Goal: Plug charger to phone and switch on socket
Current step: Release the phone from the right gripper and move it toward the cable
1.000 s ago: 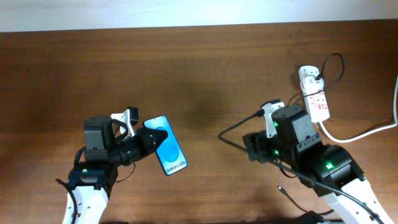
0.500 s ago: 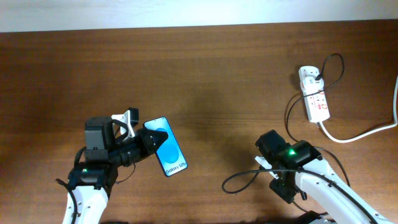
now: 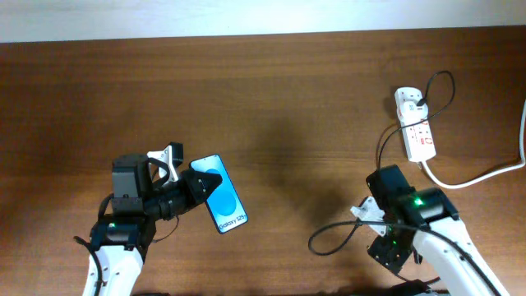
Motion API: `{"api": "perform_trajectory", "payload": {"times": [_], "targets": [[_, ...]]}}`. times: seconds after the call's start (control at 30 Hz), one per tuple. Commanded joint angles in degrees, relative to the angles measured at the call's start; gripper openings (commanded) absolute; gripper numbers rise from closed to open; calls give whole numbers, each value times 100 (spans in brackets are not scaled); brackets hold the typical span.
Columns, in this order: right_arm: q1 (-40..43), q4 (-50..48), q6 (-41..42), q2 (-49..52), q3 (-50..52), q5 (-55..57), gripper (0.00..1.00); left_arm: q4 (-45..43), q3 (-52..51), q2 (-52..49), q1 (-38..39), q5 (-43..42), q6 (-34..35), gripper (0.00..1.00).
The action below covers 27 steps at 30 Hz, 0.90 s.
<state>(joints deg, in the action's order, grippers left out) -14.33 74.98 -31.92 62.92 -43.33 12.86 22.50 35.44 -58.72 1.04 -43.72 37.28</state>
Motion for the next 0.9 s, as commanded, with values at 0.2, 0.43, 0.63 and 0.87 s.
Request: {"api": "perform_trajectory", "payload": {"times": [0.2,0.43,0.63,0.87], "targets": [[-28,-509,-4,-1012,566,-820,96,15,48,33,-20,-31,-76,5],[-28,-688,-2,201,682,-988,74,57,48,33,-20,0,-74,8],[-28,-713,-2,879,682,-990,71,57,48,33,-20,4,-96,10],[-28,-680,68,881,682,-938,73,164,48,33,-20,26,-94,9]]}}
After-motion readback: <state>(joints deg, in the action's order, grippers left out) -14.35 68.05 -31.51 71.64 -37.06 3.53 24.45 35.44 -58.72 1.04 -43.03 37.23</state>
